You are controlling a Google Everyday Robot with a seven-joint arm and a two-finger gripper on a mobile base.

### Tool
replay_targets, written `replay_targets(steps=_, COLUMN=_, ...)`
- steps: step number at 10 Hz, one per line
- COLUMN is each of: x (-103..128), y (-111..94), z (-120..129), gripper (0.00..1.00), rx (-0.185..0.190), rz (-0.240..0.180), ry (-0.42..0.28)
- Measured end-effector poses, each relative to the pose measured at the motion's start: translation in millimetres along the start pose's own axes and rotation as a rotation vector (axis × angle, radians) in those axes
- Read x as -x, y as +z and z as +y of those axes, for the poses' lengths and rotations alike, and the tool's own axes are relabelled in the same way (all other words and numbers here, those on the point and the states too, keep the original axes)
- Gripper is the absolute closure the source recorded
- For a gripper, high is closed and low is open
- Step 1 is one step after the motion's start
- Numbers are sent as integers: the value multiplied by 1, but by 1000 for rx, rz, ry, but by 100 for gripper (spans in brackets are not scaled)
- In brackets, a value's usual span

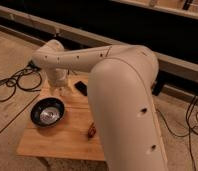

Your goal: Knock the bottle over

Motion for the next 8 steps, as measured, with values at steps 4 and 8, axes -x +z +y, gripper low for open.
replay_targets(steps=4, x=44, y=8, z=24, gripper=35, rx=18, rz=-40, ry=-45)
replay_targets(steps=8, x=85, y=17, z=30, gripper=35, rx=15, rz=-87, ry=-30)
